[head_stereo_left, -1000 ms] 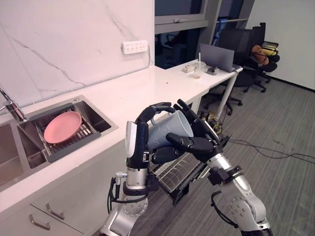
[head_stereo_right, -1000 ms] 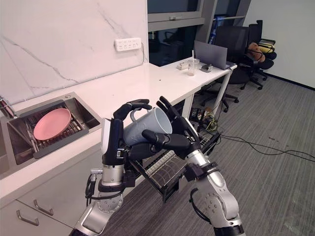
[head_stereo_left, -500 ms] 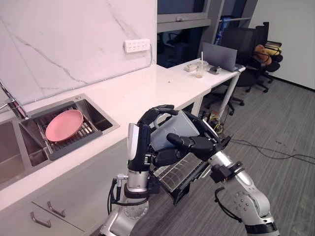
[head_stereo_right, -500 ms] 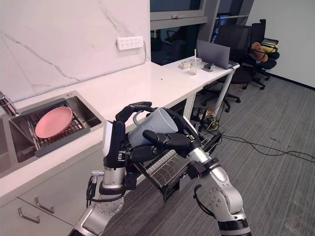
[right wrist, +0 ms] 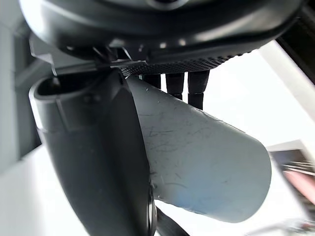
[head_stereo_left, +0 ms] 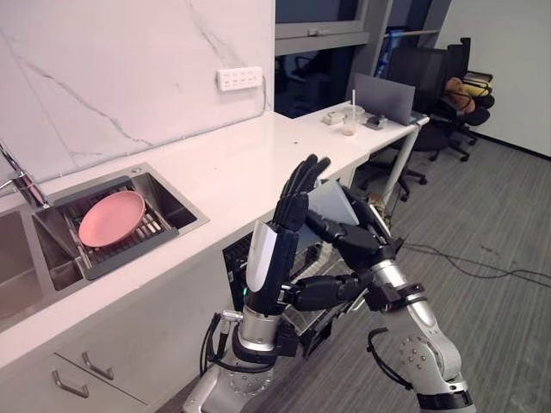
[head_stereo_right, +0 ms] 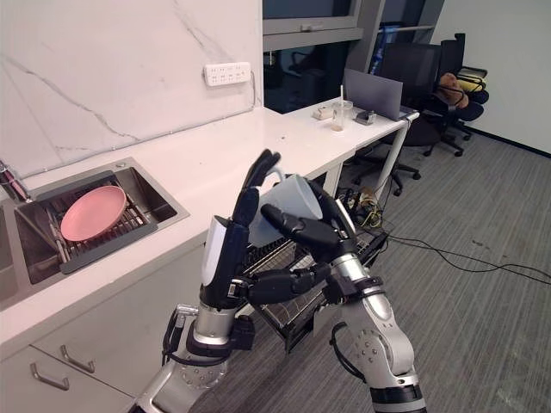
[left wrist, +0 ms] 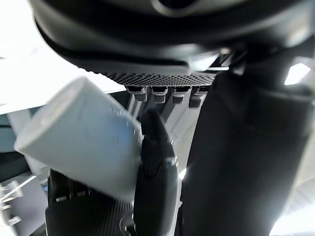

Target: Walk over to the sink, pick up the cup, carry it to the dishwasher, place the cup inside the dishwasher, then close the dishwasher door

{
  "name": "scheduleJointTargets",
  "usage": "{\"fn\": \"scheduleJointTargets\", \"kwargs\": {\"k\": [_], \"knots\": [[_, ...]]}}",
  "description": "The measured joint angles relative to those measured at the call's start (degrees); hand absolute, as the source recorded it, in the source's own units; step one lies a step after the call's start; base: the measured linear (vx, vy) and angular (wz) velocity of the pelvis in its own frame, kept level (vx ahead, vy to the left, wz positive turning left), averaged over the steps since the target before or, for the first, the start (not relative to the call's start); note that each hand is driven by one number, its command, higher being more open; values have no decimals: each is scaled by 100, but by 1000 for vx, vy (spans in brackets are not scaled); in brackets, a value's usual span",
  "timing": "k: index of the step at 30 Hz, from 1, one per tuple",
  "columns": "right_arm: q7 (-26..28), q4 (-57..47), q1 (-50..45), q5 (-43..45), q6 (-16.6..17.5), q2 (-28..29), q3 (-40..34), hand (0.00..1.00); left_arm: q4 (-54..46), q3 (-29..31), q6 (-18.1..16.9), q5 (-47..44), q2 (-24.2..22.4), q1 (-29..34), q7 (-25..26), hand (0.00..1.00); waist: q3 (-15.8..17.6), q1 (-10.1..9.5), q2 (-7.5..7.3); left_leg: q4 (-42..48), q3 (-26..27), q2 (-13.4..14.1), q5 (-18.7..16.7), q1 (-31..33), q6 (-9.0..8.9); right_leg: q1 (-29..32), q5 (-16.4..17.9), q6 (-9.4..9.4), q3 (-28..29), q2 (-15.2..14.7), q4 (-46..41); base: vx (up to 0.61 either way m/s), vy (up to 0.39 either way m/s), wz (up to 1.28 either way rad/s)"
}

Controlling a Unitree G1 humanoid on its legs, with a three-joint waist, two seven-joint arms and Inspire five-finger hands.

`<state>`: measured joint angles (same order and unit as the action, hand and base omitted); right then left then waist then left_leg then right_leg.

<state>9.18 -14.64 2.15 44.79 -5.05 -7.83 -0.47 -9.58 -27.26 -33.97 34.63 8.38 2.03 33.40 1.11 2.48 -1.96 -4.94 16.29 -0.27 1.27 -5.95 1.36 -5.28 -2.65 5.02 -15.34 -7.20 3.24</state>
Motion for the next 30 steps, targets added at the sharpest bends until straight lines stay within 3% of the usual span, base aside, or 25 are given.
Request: {"fn": "scheduleJointTargets", "kwargs": {"k": [8, 11, 13, 17, 19, 24, 30], "knots": [[-98, 65, -104, 358, 450, 202, -853, 0, 32, 782, 47, -623, -59, 323, -55, 100, 115, -1, -47, 0, -2, 6, -6, 6, -9, -20, -2, 1, -20, 8, 40, 0, 0, 0], [-169, 96, -204, 320, 480, 197, -1143, 0, 168, 934, 231, -1916, -59, 428, -1331, 100, 125, -5, -58, -1, -36, 3, -7, 16, -9, -42, -7, 8, -55, 7, 69, 0, 0, 5], [-151, 226, -230, 96, 447, 137, -1256, 0, 594, 939, 732, -2913, -37, 440, -2484, 100, 126, -2, -57, -2, -45, 2, -9, 17, -12, -46, -6, 9, -62, 6, 71, 0, 0, 2], [77, 540, -221, -915, -17, -386, -1216, 0, 1563, 575, 1606, -3417, 254, 608, -3609, 100, 148, 25, -57, -2, -8, 4, -12, 60, -17, 16, -8, 12, -31, 7, 73, 0, 0, -4], [266, 871, -185, -1357, -248, -686, -1131, 0, 1729, 407, 1918, -3782, 323, 791, -3930, 100, 191, 27, -65, 0, -7, 4, -13, 71, -17, 23, -15, 19, -31, 9, 79, 0, 0, -2], [649, 1939, -84, -2335, -705, -1054, -827, 0, 2161, 433, 2229, -4274, 431, 950, -4128, 100, 233, -19, -56, 0, -76, 8, -10, 102, -17, -14, -36, 8, -99, 20, 154, -9, -22, 6], [758, 2917, 78, -3155, -718, -1279, -541, 0, 2650, 718, 2283, -4298, 560, 1303, -4148, 100, 343, -8, 88, 0, -303, -53, 50, 136, 13, -89, -34, 39, -331, -38, 155, -38, -13, 18]]}}
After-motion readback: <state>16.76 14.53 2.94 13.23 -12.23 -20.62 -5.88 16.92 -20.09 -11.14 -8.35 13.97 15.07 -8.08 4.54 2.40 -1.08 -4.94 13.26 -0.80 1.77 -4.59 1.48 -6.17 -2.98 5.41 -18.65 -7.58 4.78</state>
